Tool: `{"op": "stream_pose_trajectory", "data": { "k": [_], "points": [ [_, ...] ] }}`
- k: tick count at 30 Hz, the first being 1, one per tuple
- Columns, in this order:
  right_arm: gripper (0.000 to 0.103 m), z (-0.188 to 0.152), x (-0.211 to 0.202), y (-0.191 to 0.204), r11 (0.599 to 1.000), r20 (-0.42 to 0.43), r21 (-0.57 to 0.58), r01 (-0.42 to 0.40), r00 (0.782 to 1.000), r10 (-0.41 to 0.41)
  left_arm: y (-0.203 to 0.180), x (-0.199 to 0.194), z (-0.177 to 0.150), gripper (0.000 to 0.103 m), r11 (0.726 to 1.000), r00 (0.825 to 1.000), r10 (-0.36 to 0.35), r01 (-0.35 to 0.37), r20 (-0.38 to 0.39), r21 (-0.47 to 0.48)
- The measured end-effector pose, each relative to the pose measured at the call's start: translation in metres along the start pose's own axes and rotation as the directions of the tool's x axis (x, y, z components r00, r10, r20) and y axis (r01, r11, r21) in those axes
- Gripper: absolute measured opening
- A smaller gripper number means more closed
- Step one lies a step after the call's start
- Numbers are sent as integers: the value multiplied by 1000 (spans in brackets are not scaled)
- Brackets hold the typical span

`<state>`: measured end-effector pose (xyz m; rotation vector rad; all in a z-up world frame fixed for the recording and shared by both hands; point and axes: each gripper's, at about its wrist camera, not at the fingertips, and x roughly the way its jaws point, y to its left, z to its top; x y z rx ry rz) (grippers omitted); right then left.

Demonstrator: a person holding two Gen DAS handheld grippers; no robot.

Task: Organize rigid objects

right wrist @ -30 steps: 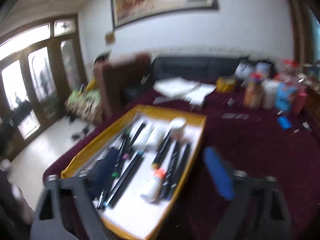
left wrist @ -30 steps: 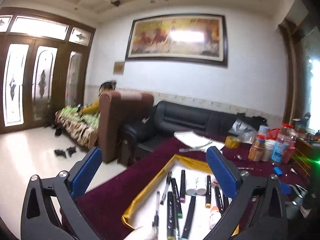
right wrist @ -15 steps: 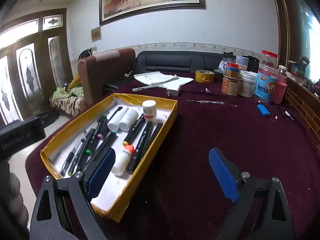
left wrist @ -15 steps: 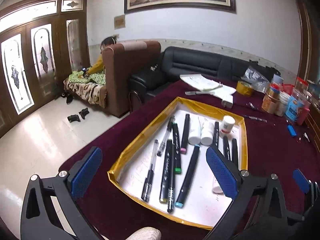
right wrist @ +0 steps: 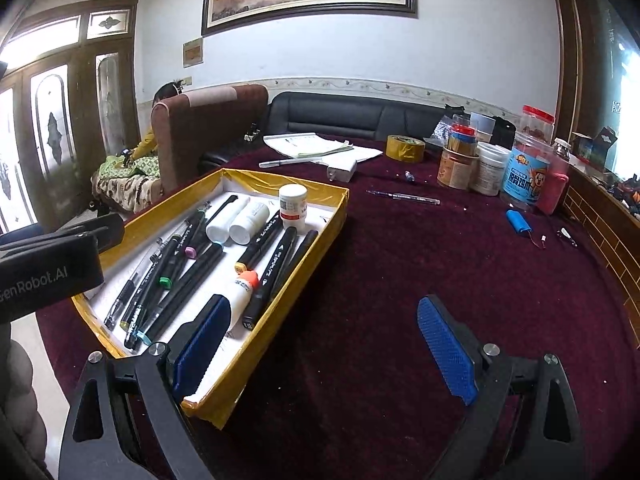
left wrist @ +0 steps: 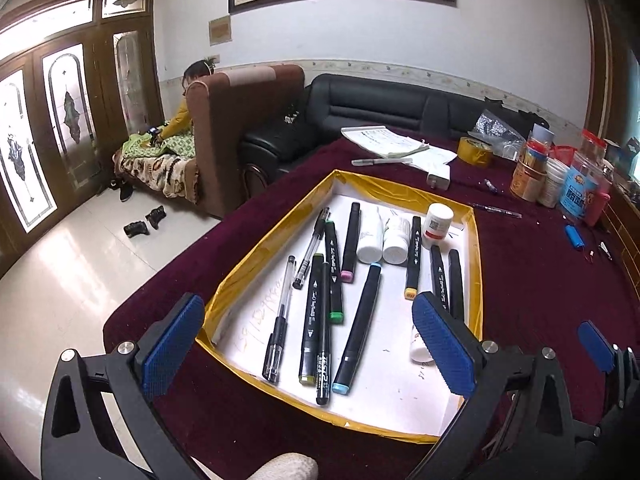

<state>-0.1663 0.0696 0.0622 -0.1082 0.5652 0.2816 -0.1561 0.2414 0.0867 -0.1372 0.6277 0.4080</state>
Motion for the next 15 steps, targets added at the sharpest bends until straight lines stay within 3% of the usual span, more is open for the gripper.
{"op": "stream_pose_trajectory", "data": {
  "k": [15],
  "points": [
    [92, -1, 10, 14, 999, -37, -39, 33, 999, -35, 9, 14, -6, 103, 999, 998, -31, 31, -59, -9]
  ]
}}
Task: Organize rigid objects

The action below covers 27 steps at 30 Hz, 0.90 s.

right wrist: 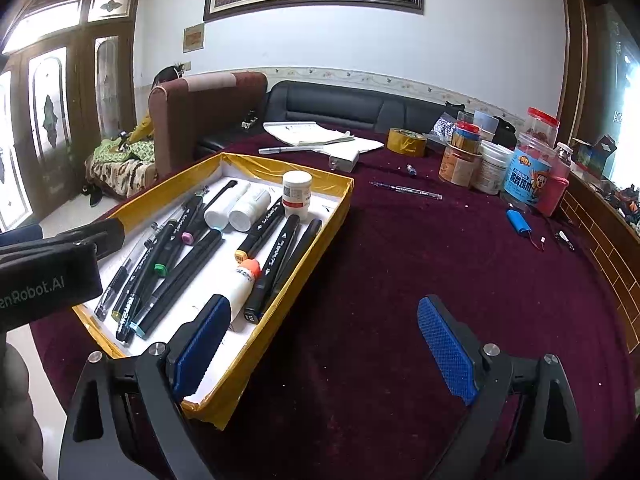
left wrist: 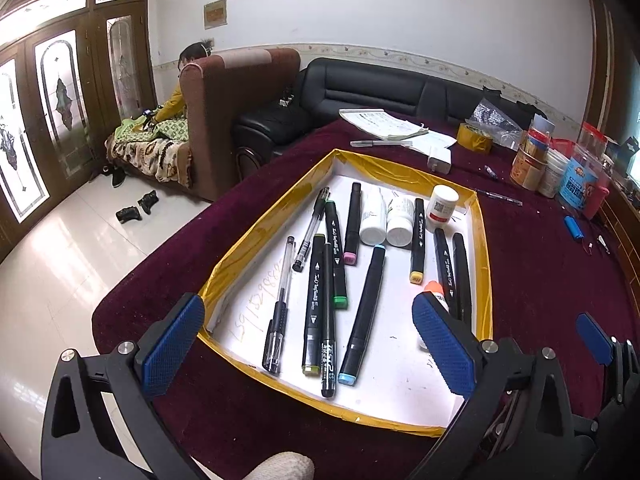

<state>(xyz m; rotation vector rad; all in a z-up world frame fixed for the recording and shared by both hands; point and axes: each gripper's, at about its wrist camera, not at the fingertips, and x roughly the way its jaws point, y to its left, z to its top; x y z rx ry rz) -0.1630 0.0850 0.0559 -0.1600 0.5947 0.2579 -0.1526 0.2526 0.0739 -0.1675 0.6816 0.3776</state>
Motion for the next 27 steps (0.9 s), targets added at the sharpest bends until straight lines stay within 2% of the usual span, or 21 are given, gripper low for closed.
{"op": "stream_pose_trajectory", "data": {
  "k": [13, 27],
  "points": [
    [92, 1, 6, 9, 999, -23, -28, 20, 1000, -21, 8, 11, -2, 103, 1000, 999, -5, 5, -37, -8],
    [92, 35, 20, 26, 987, -33, -139, 75, 996, -81, 19, 21, 1, 103, 999, 997, -31, 29, -66, -37]
  ]
}}
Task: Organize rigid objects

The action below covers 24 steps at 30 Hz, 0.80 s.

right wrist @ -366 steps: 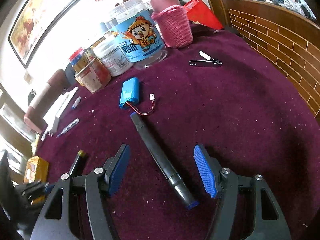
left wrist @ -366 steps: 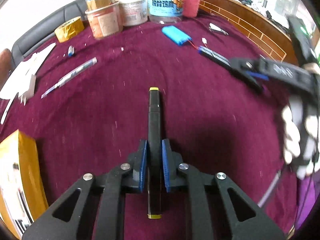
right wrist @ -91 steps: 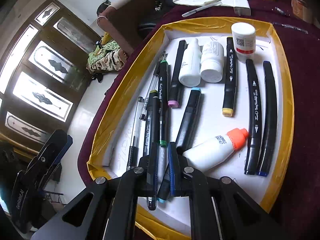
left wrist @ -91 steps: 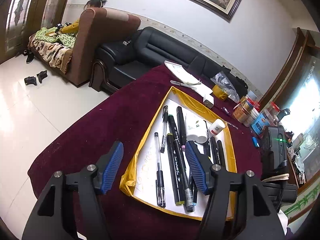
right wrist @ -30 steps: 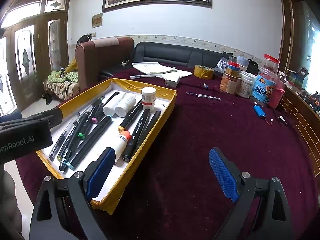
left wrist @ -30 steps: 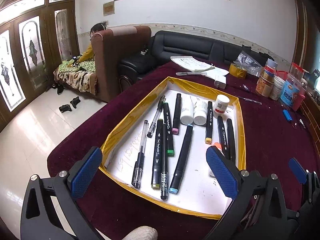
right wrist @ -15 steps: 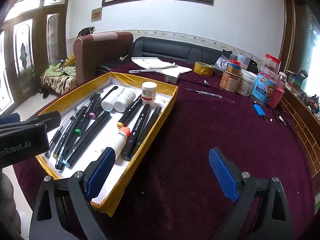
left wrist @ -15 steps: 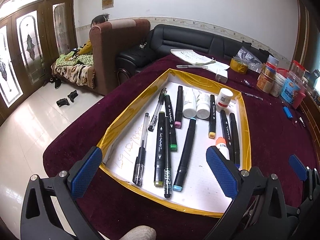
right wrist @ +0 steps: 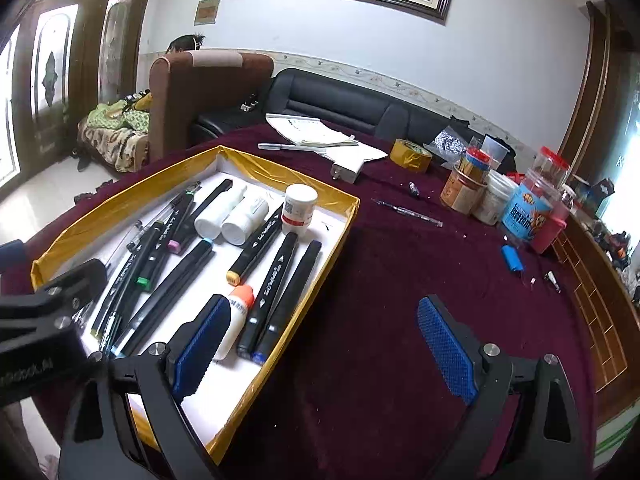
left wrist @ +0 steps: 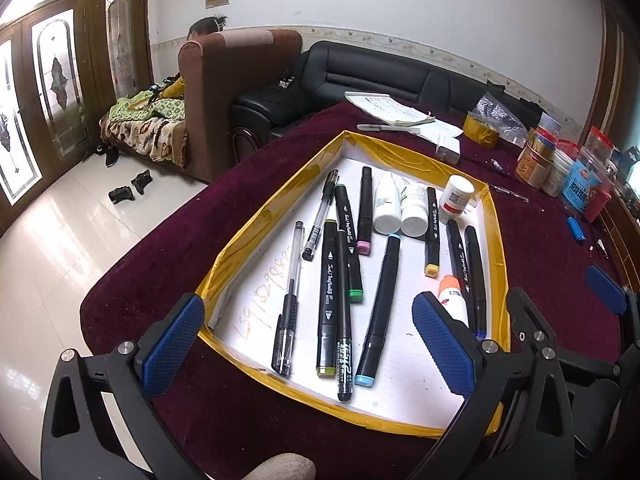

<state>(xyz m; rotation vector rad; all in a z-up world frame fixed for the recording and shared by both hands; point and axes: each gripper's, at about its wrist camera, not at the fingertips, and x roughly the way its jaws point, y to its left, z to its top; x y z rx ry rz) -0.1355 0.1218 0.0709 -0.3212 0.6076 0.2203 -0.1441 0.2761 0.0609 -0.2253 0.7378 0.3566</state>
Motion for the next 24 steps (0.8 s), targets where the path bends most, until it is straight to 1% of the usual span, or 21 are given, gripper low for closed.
{"op": "stream_pose_trajectory", "data": {
  "k": [4, 10, 16, 24],
  "points": [
    [92, 3, 5, 7, 1000, -12, -24, -12, 1000, 12, 4, 3, 2, 103, 1000, 1000, -4, 4, -7, -5],
    [92, 7, 11, 16, 999, -20, -48, -22, 1000, 21, 14, 9, 5, 103, 999, 999, -14, 13, -29, -35],
    [92, 9, 15, 21, 998, -28, -54, -30, 999, 29, 21, 16, 6, 103, 998, 999, -18, 15, -50, -58],
    [92, 9, 19, 26, 997, -37, -63, -38, 999, 35, 23, 18, 6, 103, 998, 998, -21, 17, -57, -67]
  ]
}}
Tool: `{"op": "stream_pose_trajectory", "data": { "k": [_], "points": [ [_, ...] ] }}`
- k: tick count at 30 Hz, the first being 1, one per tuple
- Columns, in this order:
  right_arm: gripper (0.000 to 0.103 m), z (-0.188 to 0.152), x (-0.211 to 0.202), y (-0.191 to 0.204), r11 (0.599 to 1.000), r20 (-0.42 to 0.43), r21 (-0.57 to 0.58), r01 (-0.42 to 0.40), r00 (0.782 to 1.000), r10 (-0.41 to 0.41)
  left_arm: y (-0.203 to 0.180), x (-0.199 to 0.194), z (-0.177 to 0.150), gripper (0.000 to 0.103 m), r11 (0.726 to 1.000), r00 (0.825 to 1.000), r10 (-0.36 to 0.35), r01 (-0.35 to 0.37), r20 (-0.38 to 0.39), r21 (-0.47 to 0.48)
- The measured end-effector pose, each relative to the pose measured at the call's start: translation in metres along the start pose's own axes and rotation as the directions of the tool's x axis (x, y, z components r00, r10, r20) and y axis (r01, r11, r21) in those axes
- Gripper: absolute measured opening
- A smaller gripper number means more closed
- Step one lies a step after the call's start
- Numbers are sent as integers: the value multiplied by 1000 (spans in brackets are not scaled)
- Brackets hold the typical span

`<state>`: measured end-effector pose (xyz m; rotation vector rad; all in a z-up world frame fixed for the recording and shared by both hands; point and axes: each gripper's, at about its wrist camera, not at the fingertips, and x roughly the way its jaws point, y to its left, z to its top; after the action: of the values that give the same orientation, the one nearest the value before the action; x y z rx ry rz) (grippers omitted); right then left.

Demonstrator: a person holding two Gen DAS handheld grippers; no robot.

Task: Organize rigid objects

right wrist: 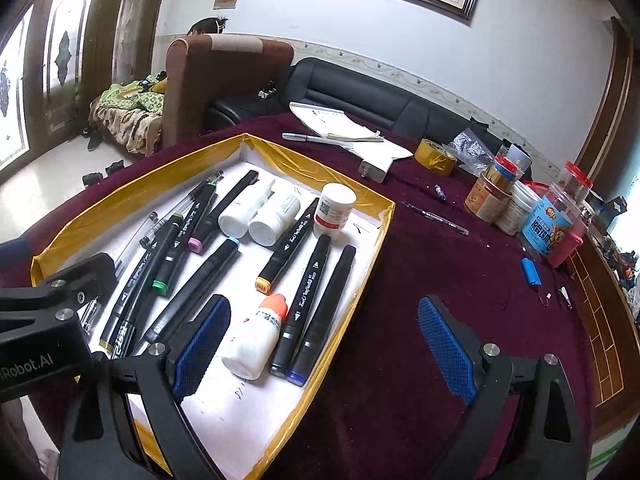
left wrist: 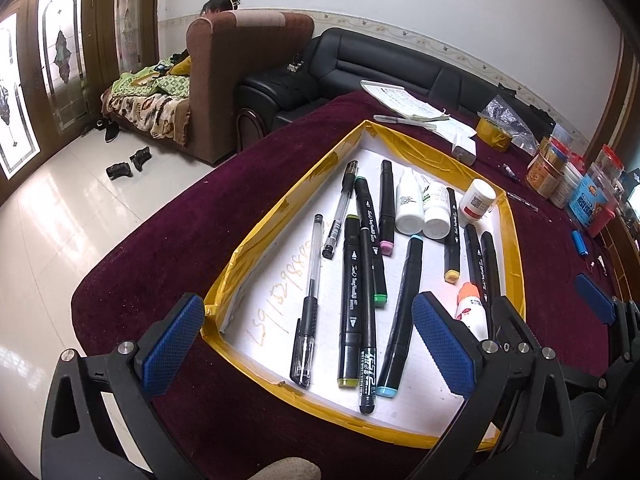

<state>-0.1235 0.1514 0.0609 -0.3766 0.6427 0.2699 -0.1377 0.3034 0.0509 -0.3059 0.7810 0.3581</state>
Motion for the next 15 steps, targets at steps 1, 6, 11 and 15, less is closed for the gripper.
{"op": "stream_pose_trajectory", "data": {
  "k": [1, 6, 11, 15],
  "points": [
    [92, 0, 1, 0, 1000, -2, 0, 0, 1000, 0, 0, 0, 0, 103, 1000, 1000, -1, 1, -2, -1],
    [92, -1, 2, 0, 1000, -10, 0, -3, 1000, 3, -1, -1, 1, 103, 1000, 1000, 6, -6, 4, -1],
    [92, -3, 2, 2, 1000, -14, -10, -3, 1000, 3, -2, -4, 0, 103, 1000, 1000, 13, -13, 9, 2],
    [92, -5, 0, 2, 1000, -16, -14, -10, 1000, 9, -4, -7, 0, 103, 1000, 1000, 20, -20, 11, 4]
  ]
}}
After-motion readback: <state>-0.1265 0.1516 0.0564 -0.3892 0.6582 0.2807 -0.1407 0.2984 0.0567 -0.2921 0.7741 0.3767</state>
